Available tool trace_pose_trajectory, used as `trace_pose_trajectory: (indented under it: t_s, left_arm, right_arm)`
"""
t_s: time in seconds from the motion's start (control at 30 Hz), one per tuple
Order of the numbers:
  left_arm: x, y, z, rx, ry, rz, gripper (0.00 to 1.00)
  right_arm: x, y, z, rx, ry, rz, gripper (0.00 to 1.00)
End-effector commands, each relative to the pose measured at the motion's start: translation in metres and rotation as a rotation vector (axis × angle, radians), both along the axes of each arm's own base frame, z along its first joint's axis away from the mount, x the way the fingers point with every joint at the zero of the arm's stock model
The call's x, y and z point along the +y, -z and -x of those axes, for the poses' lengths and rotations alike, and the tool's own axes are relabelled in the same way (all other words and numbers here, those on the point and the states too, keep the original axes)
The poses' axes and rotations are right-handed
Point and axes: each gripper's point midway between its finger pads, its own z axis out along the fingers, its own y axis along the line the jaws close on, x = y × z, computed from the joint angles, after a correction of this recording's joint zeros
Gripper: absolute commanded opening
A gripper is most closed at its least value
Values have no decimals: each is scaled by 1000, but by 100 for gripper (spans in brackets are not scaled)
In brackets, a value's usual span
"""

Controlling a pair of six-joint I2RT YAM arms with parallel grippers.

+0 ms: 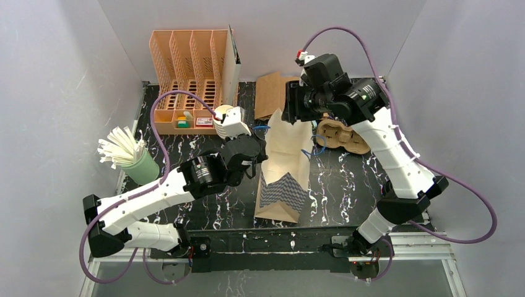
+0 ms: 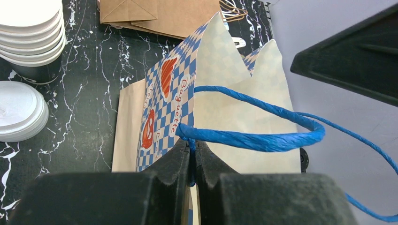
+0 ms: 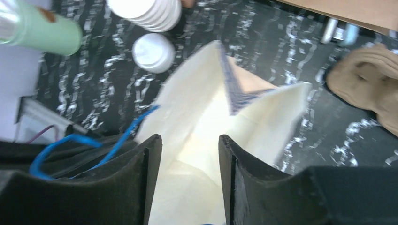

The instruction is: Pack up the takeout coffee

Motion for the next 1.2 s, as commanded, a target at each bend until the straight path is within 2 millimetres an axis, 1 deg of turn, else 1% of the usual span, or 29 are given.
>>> trace_pose_trajectory:
  t_s: [0.0, 0.07, 0.13, 0.17, 0.2, 0.23, 0.37, 0.5, 0.57, 0.63, 0.83, 0.93, 1.03, 1.17]
  left_arm:
    - [13, -5, -2, -23, -53, 22, 0]
    - [14, -3, -2, -20, -52, 21, 0]
    - [14, 0, -1, -14, -49, 20, 0]
    - [13, 1, -1, -13, -47, 21, 0]
    - [13, 2, 0, -11, -46, 21, 0]
    - [14, 2, 0, -10, -47, 20, 0]
    - [17, 1, 1, -13, -51, 21, 0]
    - [23, -1, 2, -18, -59, 22, 0]
    - [26, -1, 2, -17, -66, 17, 0]
    - [29, -1, 2, -17, -74, 12, 0]
    - [34, 3, 2, -15, -87, -1, 0]
    - [33, 3, 2, -14, -89, -9, 0]
    - [33, 4, 2, -13, -89, -11, 0]
    - [34, 4, 2, -11, -88, -13, 0]
  right_arm:
    - [-49, 9, -19, -72, 204, 168, 59]
    - [-60, 15, -24, -87, 245, 223, 59]
    - [-67, 30, -27, -71, 257, 281, 59]
    - [-69, 38, -28, -55, 258, 304, 58]
    - [-70, 46, -28, -36, 258, 322, 54]
    - [-69, 53, -28, -19, 252, 335, 51]
    - [-65, 76, -28, 33, 238, 356, 50]
    - [-55, 85, -29, 54, 200, 311, 48]
    - [-52, 83, -30, 48, 198, 288, 49]
    - [-51, 75, -33, 26, 208, 264, 50]
    - [-55, 38, -38, -61, 255, 202, 52]
    - [-48, 27, -37, -74, 223, 163, 53]
    - [-37, 29, -34, -57, 173, 140, 57]
    - [-26, 44, -34, -11, 127, 141, 60]
